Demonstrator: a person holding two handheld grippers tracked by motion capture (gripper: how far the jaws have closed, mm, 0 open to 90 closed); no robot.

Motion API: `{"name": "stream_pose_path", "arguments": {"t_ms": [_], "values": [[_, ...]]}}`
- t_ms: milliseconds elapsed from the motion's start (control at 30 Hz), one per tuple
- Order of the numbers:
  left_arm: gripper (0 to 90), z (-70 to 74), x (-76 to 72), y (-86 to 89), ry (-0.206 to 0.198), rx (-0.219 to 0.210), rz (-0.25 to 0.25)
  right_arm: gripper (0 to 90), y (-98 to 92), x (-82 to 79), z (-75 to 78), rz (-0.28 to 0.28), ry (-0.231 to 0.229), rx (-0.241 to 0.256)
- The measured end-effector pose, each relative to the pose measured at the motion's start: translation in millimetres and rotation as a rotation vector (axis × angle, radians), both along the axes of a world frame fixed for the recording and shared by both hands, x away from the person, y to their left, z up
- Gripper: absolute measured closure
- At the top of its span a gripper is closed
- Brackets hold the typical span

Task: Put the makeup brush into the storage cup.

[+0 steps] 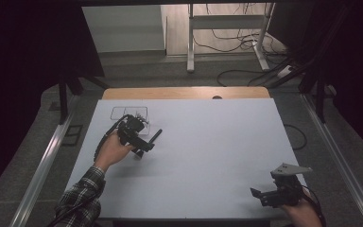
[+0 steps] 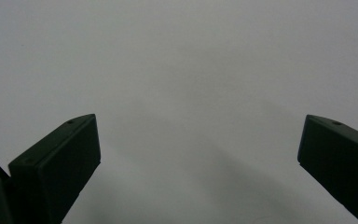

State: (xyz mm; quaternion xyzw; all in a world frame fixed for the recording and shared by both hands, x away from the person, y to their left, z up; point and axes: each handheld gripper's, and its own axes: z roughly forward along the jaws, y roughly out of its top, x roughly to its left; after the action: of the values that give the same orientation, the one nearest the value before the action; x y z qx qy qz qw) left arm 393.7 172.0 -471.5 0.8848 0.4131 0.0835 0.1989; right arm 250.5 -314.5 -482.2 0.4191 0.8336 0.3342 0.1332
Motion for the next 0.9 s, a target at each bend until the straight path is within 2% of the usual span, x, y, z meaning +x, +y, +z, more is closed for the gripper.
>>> {"name": "stream_pose_path", "arguments": {"t_ms": [400,633,700,900], "values": [[0.4,-8.5,4.8,-2.4,0.030,-0.002,0.008,0.0,0.2,0.3,-0.5,0.007,-0.001,-0.002],[0.4,-17.1,7.4,-5.4,0.060,0.004,-0.001,0.0,0.5,0.2,-0.7,0.009,0.005,-0.005],[0.4,-21.6,8.5,-7.2,0.084,0.008,-0.004,0.0,0.5,0.3,-0.9,0.010,0.006,-0.005],[0.4,-29.2,9.5,-9.8,0.114,0.013,0.001,0.0,1.1,0.2,-1.4,0.013,0.007,-0.008]]}}
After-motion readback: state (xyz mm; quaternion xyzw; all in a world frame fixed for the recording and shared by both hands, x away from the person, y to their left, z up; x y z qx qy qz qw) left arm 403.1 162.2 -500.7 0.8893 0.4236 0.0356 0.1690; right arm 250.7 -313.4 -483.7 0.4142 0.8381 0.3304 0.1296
